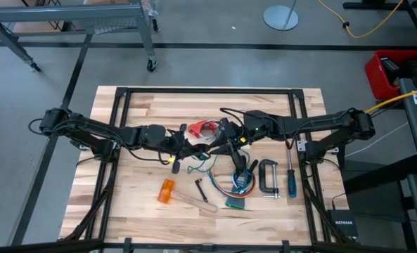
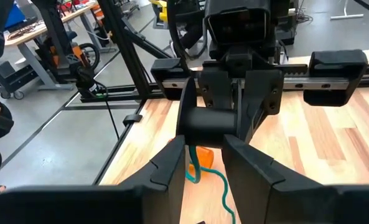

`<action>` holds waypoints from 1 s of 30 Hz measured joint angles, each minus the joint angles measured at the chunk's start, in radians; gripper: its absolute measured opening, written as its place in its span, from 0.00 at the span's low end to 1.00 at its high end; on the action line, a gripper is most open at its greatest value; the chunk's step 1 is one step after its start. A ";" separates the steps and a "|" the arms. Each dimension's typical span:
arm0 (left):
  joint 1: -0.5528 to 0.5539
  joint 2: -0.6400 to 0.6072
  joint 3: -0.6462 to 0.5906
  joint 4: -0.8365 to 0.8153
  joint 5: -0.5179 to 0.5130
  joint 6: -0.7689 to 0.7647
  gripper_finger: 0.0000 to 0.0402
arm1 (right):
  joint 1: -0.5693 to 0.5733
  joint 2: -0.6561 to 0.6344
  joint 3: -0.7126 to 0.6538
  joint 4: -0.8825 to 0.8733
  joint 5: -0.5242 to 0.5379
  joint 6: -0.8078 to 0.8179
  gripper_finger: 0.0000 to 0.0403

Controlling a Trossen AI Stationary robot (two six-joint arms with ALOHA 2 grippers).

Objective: Coil cords
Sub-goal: Coil the blue wire onto the spool

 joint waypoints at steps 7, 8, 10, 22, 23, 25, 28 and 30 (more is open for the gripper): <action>-0.002 0.000 0.000 -0.079 0.008 -0.021 0.00 | -0.002 0.000 0.000 -0.017 -0.050 0.005 0.28; -0.003 0.000 0.000 -0.097 0.010 -0.021 0.00 | -0.002 0.000 0.000 -0.028 -0.057 0.005 0.28; -0.003 0.000 0.000 -0.133 0.010 -0.021 0.00 | -0.002 0.000 0.000 -0.053 -0.062 0.006 0.28; -0.034 0.000 0.001 -0.147 0.005 -0.008 0.00 | -0.001 0.054 0.000 -0.072 -0.018 0.057 0.28; -0.034 0.000 0.001 -0.147 0.005 -0.008 0.00 | -0.001 0.065 0.000 -0.069 -0.021 0.060 0.28; -0.034 0.001 0.001 -0.147 0.005 -0.011 0.00 | -0.001 0.081 0.000 -0.066 -0.028 0.060 0.28; -0.035 0.000 0.001 -0.148 0.005 -0.014 0.00 | -0.001 0.096 0.000 -0.051 -0.055 0.061 0.28; -0.034 0.000 0.001 -0.147 0.005 -0.014 0.00 | -0.001 0.099 0.000 -0.034 -0.075 0.061 0.28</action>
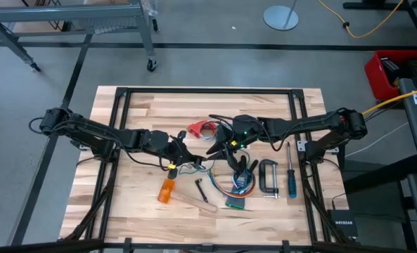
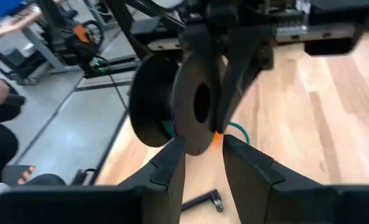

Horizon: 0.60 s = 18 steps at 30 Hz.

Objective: Coil cords
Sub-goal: Coil the blue wire onto the spool

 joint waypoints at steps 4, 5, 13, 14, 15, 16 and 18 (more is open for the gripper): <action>0.000 0.000 0.000 -0.020 -0.001 -0.001 0.00 | 0.000 0.000 0.000 0.040 -0.073 0.026 0.28; 0.000 0.000 0.000 -0.026 -0.001 -0.003 0.00 | 0.000 0.000 0.000 0.043 -0.088 0.031 0.28; 0.000 0.000 0.000 -0.022 -0.001 -0.008 0.00 | 0.000 0.000 0.000 0.053 -0.046 0.032 0.28; 0.000 0.000 0.000 -0.020 -0.002 -0.008 0.00 | 0.000 0.000 0.000 0.060 -0.031 0.032 0.28; 0.000 0.000 0.000 -0.020 -0.002 -0.008 0.00 | 0.000 0.000 0.000 0.071 -0.021 0.032 0.28; 0.000 0.000 0.000 -0.021 -0.002 -0.008 0.00 | 0.000 0.000 0.000 0.080 -0.014 0.032 0.28; 0.000 0.000 0.000 -0.019 -0.002 -0.008 0.00 | 0.000 0.000 0.000 0.091 0.003 0.032 0.28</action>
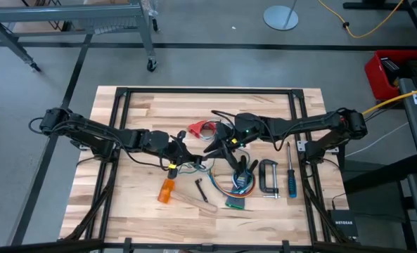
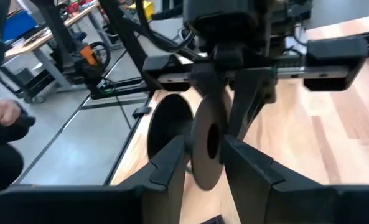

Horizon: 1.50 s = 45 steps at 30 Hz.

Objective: Coil cords
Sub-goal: Coil the blue wire onto the spool

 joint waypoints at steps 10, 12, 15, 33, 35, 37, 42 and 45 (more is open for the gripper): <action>0.000 0.000 0.000 0.046 0.000 0.016 0.00 | 0.022 0.001 0.000 0.003 0.047 -0.003 0.28; 0.000 0.000 0.000 0.045 0.001 0.015 0.00 | 0.036 0.001 0.000 0.004 0.063 -0.009 0.28; 0.000 0.000 0.000 0.046 0.003 0.015 0.00 | 0.052 0.001 0.000 0.004 0.092 -0.015 0.28; -0.033 0.000 0.000 -0.019 -0.003 0.000 0.00 | 0.051 0.001 0.000 0.000 0.072 -0.034 0.28; -0.027 0.000 0.000 -0.010 -0.006 0.000 0.00 | 0.052 0.001 0.000 0.000 0.072 -0.034 0.28; -0.021 0.000 0.000 -0.008 -0.007 0.003 0.00 | 0.052 0.001 0.000 -0.001 0.072 -0.034 0.28; -0.016 0.000 0.000 0.012 -0.008 0.003 0.00 | 0.052 0.008 0.000 0.004 0.076 -0.034 0.28; -0.016 0.000 0.000 0.038 -0.008 0.006 0.00 | 0.053 0.032 0.000 0.010 0.073 -0.026 0.28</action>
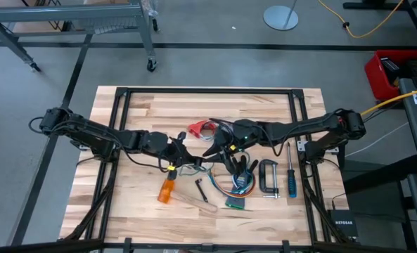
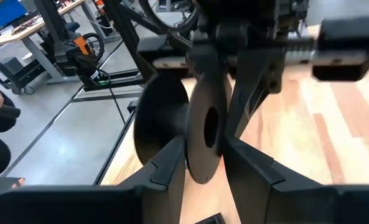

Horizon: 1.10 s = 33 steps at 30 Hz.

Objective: Coil cords
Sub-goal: Coil the blue wire onto the spool

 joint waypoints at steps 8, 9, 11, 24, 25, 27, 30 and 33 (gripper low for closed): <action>-0.003 0.006 0.000 0.000 0.000 0.000 0.00 | -0.001 0.045 -0.001 0.073 -0.001 0.003 0.28; -0.003 0.007 0.000 -0.002 0.001 0.000 0.00 | -0.001 0.045 -0.001 0.087 0.000 0.003 0.28; -0.003 0.009 0.000 -0.004 0.001 0.000 0.00 | -0.001 0.045 0.000 0.106 0.000 0.003 0.28; -0.003 0.010 0.000 -0.003 0.005 0.001 0.00 | -0.002 0.045 0.000 0.105 -0.001 0.005 0.25; -0.003 0.010 0.000 0.000 0.005 0.001 0.00 | -0.002 0.045 0.000 0.102 -0.001 0.005 0.23; -0.003 0.010 0.000 0.000 0.004 0.001 0.00 | -0.001 0.045 0.000 0.098 -0.002 0.005 0.18; -0.003 0.010 0.000 -0.001 0.007 0.000 0.00 | -0.002 0.045 0.000 0.098 -0.014 0.004 0.07; -0.004 0.010 0.000 0.000 0.008 0.000 0.00 | -0.002 0.045 0.000 0.099 -0.035 -0.002 0.03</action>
